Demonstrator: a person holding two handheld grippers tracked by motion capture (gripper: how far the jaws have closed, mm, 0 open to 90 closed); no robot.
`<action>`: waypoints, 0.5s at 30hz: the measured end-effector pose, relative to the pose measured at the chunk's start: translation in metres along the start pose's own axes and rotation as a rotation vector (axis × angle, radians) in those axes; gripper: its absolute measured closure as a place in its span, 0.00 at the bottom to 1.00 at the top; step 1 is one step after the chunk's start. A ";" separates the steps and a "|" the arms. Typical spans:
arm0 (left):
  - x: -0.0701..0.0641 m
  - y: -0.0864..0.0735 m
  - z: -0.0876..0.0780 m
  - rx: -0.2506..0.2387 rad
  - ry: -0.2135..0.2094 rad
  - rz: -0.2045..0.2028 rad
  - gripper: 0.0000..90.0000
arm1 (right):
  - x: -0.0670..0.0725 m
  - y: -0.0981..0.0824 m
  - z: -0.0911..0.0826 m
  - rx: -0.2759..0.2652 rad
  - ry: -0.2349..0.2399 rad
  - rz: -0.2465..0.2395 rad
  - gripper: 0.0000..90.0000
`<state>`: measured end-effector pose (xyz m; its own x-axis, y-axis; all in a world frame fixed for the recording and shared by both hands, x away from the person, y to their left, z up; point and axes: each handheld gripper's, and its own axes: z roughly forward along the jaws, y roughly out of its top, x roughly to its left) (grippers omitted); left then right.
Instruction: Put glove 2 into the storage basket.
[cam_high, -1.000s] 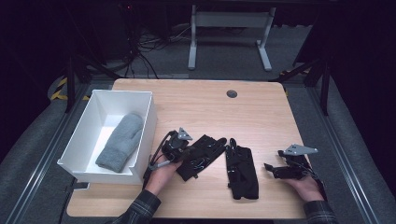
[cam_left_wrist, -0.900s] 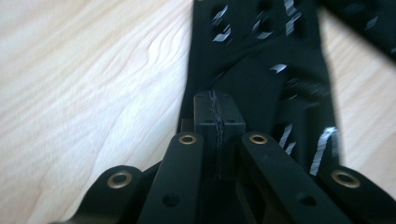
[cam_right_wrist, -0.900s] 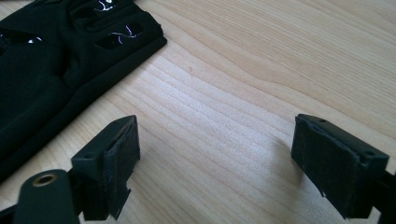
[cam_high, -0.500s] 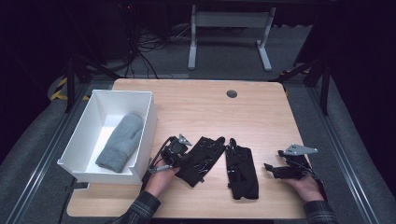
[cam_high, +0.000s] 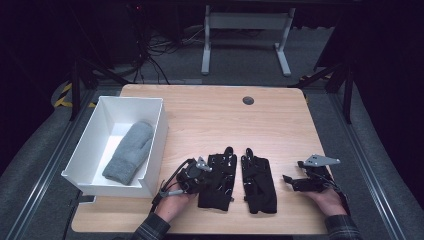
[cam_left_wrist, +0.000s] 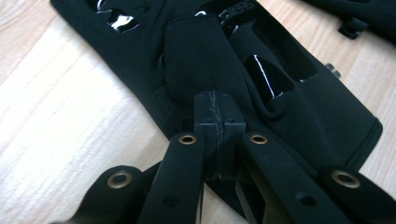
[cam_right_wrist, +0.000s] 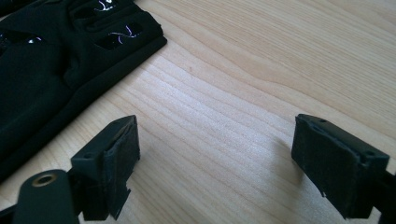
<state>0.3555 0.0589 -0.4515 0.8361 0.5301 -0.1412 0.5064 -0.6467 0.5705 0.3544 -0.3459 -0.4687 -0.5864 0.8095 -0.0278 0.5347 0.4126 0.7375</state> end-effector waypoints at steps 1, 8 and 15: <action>0.000 0.000 -0.001 -0.003 -0.001 -0.001 1.00 | 0.000 0.000 0.000 0.000 0.000 0.000 0.17; 0.014 0.006 -0.010 -0.070 0.046 -0.040 0.86 | 0.000 0.000 0.000 0.000 0.000 0.000 0.17; 0.035 0.014 -0.004 -0.096 0.052 -0.110 0.81 | 0.000 0.000 0.000 0.000 0.000 0.000 0.17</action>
<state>0.3908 0.0711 -0.4450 0.7635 0.6240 -0.1665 0.5696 -0.5290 0.6291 0.3545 -0.3458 -0.4687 -0.5859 0.8099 -0.0278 0.5351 0.4124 0.7373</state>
